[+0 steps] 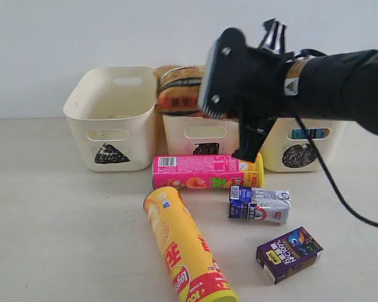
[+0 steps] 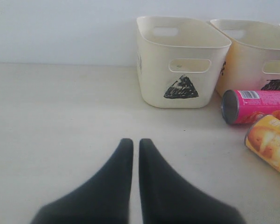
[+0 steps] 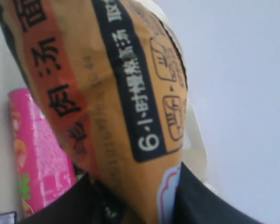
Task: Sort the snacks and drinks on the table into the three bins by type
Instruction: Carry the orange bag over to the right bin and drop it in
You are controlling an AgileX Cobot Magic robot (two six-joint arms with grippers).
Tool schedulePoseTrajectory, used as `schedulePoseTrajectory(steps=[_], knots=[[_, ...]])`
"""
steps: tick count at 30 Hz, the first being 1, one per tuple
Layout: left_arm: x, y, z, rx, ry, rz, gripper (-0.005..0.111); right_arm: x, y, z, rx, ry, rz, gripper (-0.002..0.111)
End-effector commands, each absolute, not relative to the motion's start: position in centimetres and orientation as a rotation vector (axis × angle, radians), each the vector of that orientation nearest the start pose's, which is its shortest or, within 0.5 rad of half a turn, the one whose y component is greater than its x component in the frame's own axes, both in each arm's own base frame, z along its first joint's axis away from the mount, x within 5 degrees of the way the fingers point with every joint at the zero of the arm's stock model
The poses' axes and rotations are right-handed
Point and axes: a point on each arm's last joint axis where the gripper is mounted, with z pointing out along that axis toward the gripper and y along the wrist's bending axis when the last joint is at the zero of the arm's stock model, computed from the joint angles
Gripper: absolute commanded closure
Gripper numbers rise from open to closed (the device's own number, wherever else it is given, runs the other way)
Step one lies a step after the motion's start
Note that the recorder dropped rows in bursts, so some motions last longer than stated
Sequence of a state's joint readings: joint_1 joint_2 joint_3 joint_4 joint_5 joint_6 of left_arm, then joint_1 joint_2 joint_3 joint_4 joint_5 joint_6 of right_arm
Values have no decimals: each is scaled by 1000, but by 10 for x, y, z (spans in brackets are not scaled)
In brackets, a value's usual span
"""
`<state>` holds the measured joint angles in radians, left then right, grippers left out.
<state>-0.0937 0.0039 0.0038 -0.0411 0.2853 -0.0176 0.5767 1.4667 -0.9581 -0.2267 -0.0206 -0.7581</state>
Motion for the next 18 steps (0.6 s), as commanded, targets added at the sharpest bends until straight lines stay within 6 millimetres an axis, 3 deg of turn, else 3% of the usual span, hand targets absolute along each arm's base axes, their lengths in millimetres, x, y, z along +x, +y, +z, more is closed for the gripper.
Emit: schedulePoseTrajectory(steps=[1,7,15,18], knots=[[54,-6,188,33,1762,-121,103,311,142,307,-1060,1594,-208,108],[54,-6,188,33,1762,-121,103,359,106,313,-814,1813,-198,108],[54,-6,188,33,1762,-121,103,418,97,300,-746,2063,-190,108],[54,-6,188,33,1762,-121,103,437,92,294,-721,2161,-109,108]])
